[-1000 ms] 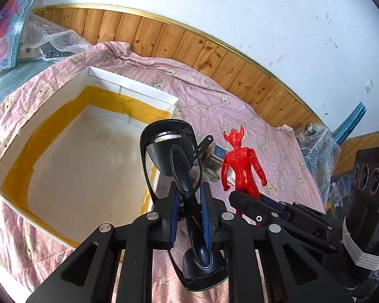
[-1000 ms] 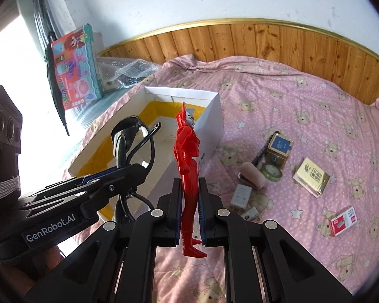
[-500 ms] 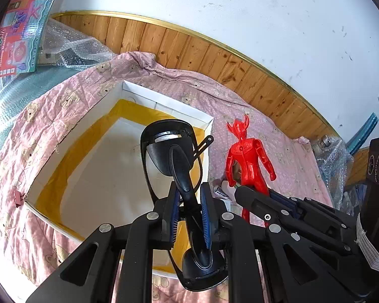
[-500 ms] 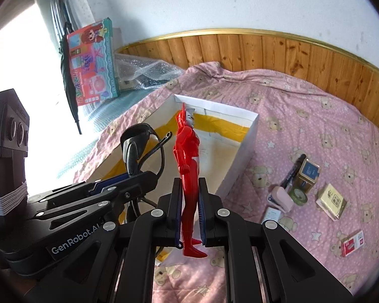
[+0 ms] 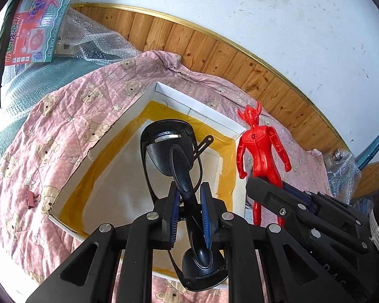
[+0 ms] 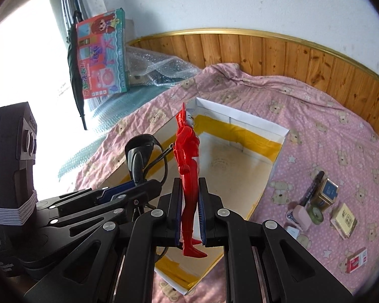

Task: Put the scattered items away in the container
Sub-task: 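Lower both tools into the box and open them to release items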

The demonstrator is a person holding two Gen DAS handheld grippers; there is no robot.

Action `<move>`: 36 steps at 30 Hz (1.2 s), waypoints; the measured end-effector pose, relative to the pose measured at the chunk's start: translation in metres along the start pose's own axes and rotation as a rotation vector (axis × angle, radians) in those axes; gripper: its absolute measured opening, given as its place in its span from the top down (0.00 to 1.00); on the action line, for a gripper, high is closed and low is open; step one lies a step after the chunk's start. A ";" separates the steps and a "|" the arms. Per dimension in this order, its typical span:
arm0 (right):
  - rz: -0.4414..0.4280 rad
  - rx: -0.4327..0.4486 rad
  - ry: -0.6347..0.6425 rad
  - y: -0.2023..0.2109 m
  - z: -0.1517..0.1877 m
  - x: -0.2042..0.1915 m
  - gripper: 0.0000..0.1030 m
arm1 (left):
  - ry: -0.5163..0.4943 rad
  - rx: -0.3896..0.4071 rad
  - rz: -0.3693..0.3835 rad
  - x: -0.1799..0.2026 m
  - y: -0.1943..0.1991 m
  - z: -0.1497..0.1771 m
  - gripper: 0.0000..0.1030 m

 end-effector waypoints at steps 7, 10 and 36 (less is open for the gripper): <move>0.001 -0.032 -0.004 -0.025 -0.006 -0.001 0.88 | 0.045 -0.020 -0.029 -0.027 -0.013 -0.005 0.84; -0.001 -0.044 -0.007 -0.035 -0.008 0.000 0.88 | 0.058 -0.032 -0.044 -0.035 -0.021 -0.007 0.84; -0.072 -0.065 -0.167 -0.037 0.009 0.038 0.69 | 0.065 -0.069 -0.098 -0.032 -0.025 -0.008 0.48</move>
Point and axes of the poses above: each gripper's, at about its wrist camera, not at the fingertips, and y roughly against the way its jaws point, x to its right, z to its underside, the point moved 1 cm from there along -y, roughly the way its jaws point, and after that the axes turned 7 degrees about z, right-handed, at the moved point
